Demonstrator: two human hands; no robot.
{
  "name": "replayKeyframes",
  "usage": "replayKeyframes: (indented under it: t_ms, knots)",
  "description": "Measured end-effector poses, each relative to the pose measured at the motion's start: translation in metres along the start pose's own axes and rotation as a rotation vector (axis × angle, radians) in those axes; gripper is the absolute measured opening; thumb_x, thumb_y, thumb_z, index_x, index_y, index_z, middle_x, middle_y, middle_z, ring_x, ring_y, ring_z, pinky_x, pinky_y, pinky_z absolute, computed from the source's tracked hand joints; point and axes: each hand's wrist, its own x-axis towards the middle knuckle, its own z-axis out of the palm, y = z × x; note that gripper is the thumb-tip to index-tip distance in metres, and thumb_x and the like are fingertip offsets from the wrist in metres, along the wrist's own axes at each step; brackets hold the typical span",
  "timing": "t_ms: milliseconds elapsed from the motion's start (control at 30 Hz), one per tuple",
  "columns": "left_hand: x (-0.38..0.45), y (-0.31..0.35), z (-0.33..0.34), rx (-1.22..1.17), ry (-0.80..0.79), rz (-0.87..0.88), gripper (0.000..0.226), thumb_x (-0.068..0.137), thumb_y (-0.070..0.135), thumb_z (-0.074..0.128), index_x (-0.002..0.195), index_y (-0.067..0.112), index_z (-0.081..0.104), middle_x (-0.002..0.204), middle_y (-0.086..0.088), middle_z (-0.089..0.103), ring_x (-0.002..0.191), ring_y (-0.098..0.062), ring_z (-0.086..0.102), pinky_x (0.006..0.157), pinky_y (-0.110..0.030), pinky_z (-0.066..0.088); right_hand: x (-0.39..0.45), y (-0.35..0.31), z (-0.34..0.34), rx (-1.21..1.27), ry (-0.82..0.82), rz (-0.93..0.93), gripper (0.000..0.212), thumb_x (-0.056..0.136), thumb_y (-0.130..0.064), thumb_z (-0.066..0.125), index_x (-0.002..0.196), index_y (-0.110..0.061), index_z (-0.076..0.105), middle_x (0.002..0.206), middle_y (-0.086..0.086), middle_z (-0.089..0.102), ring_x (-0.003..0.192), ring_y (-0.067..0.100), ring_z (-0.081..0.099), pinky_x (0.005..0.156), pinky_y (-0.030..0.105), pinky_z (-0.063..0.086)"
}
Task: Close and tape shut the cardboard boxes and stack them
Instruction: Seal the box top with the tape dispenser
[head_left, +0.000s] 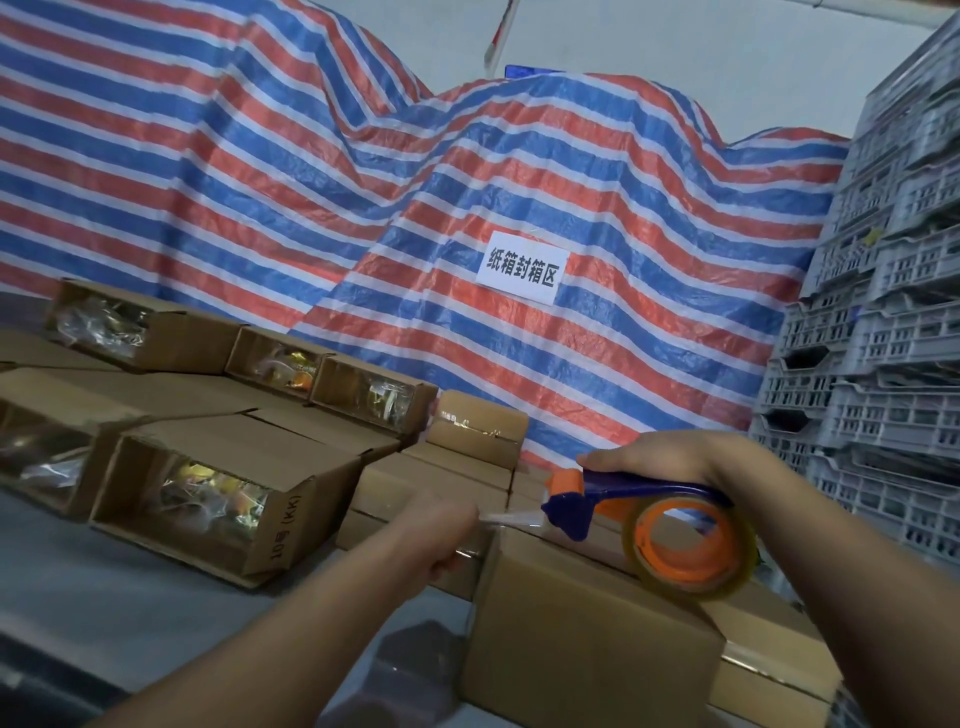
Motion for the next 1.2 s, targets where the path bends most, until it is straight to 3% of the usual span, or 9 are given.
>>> replayKeyframes:
  t_ms: [133,233,367,567,767,867,933,1033,1200]
  knots:
    - [0.000,-0.006,0.004,0.011,0.008,0.023,0.015,0.099,0.022,0.046,0.108,0.013,0.054,0.081,-0.004,0.047,0.064,-0.013,0.042,0.051,-0.021,0.034,-0.001,0.002,0.000,0.007,-0.004,-0.002,0.056,0.088,-0.077,0.046,0.089,-0.024,0.065,0.065,-0.008,0.071,0.053,0.004,0.065,0.059,0.018,0.045]
    - [0.002,-0.012,0.007,0.035,0.024,0.035,0.025,0.099,0.024,0.048,0.119,0.010,0.051,0.084,-0.005,0.049,0.064,-0.012,0.042,0.050,-0.021,0.035,-0.001,0.001,0.000,0.019,-0.011,0.000,0.055,0.089,-0.075,0.047,0.093,-0.023,0.064,0.064,-0.010,0.071,0.053,0.002,0.065,0.050,0.014,0.046]
    - [0.000,-0.017,0.013,0.066,0.044,-0.009,0.034,0.099,0.028,0.048,0.129,0.010,0.047,0.091,-0.006,0.049,0.065,-0.012,0.042,0.050,-0.022,0.034,0.000,0.001,-0.001,0.014,-0.021,-0.007,0.054,0.091,-0.073,0.046,0.093,-0.022,0.065,0.063,-0.008,0.070,0.052,0.003,0.063,0.050,0.014,0.047]
    - [-0.004,-0.018,0.020,0.048,-0.015,-0.075,0.031,0.100,0.030,0.046,0.119,0.007,0.054,0.083,-0.006,0.047,0.061,-0.012,0.040,0.051,-0.022,0.032,0.000,-0.001,0.001,0.029,-0.034,-0.016,0.048,0.094,-0.067,0.047,0.096,-0.021,0.063,0.062,-0.007,0.070,0.051,0.003,0.064,0.046,0.013,0.048]
    - [-0.006,-0.019,0.020,0.087,-0.058,-0.092,0.038,0.101,0.040,0.043,0.117,0.008,0.054,0.095,-0.009,0.048,0.064,-0.014,0.040,0.055,-0.023,0.033,0.002,-0.005,0.002,0.009,-0.051,0.020,0.054,0.091,-0.071,0.048,0.099,-0.019,0.063,0.065,-0.005,0.071,0.053,0.006,0.065,0.051,0.016,0.049]
    - [-0.003,-0.025,0.017,0.185,-0.018,-0.047,0.047,0.101,0.049,0.039,0.121,0.009,0.053,0.109,-0.012,0.059,0.082,-0.015,0.054,0.071,-0.028,0.045,0.004,-0.005,0.002,0.021,-0.057,0.034,0.055,0.091,-0.070,0.049,0.100,-0.018,0.063,0.066,-0.004,0.071,0.052,0.007,0.064,0.053,0.017,0.049]
    - [0.000,-0.034,0.015,0.258,0.046,0.059,0.039,0.103,0.046,0.036,0.110,0.015,0.057,0.097,-0.005,0.062,0.085,-0.013,0.058,0.082,-0.033,0.049,0.004,-0.005,0.002,0.031,-0.063,0.042,0.055,0.091,-0.069,0.050,0.102,-0.018,0.063,0.066,-0.003,0.071,0.052,0.007,0.064,0.055,0.018,0.049]
    - [0.001,-0.031,0.008,0.199,0.129,0.199,0.037,0.104,0.040,0.034,0.088,0.019,0.059,0.071,0.003,0.054,0.064,-0.010,0.050,0.062,-0.027,0.043,0.005,-0.005,0.002,0.039,-0.068,0.045,0.054,0.091,-0.068,0.050,0.104,-0.017,0.061,0.065,-0.004,0.070,0.051,0.007,0.064,0.057,0.018,0.049]
    - [-0.008,0.011,0.013,0.160,0.030,0.173,0.030,0.102,0.044,0.039,0.081,0.026,0.049,0.076,0.002,0.048,0.066,-0.008,0.044,0.054,-0.023,0.034,0.006,-0.004,0.002,0.024,-0.074,0.022,0.051,0.094,-0.067,0.047,0.099,-0.018,0.061,0.061,-0.006,0.068,0.048,0.005,0.061,0.053,0.016,0.048]
